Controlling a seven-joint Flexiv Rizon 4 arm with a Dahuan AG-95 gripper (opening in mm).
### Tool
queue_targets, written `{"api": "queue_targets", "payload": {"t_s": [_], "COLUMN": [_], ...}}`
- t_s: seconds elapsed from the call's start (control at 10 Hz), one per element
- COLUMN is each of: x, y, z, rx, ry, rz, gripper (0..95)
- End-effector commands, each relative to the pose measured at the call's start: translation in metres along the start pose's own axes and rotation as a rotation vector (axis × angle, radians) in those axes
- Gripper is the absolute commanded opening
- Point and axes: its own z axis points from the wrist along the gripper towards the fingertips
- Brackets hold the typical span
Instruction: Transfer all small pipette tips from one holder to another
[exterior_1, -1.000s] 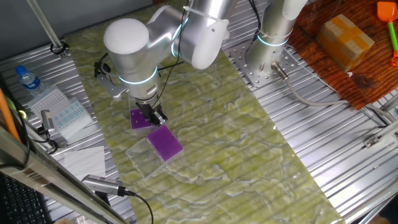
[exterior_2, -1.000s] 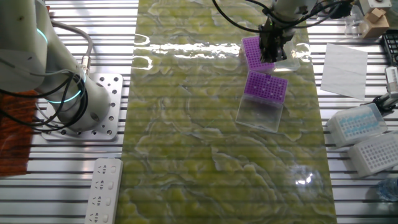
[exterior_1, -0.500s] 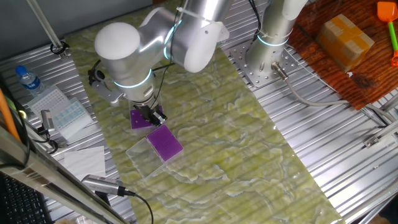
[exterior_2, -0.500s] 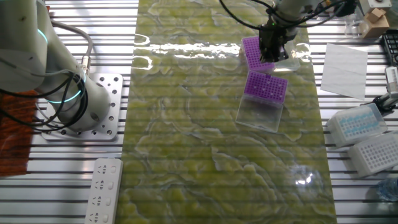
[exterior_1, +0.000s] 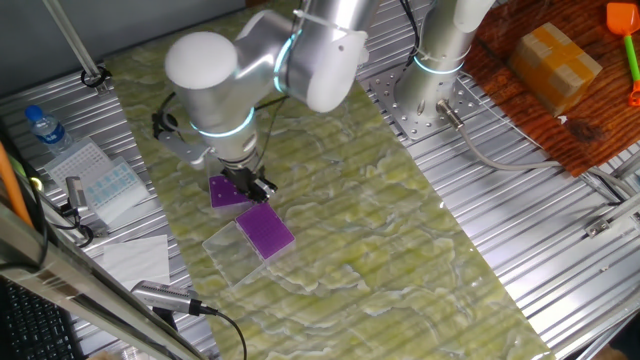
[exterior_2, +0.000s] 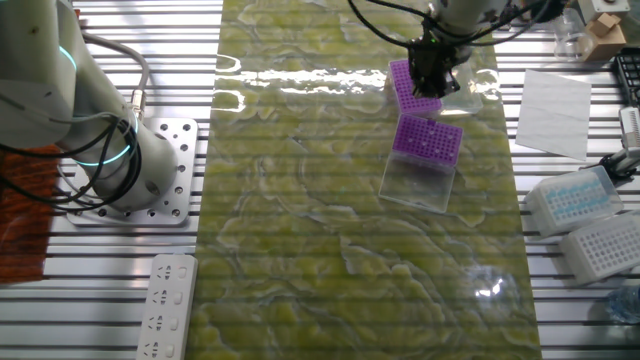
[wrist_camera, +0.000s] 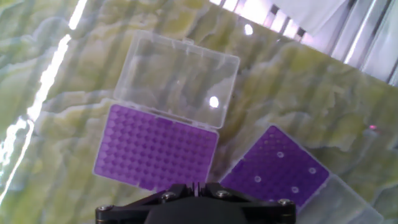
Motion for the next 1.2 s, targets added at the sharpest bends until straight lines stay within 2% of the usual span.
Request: {"api": "queue_targets", "payload": {"t_s": [0.1,1.2], "x": [-0.0021,0.0005], "y": [0.0059,0.0060], "z": [0.0034,0.0113], "rx": [0.013,0.024], "ry": [-0.009,-0.010], "rz": [0.066,0.049], "gripper": [0.0,0.0]}}
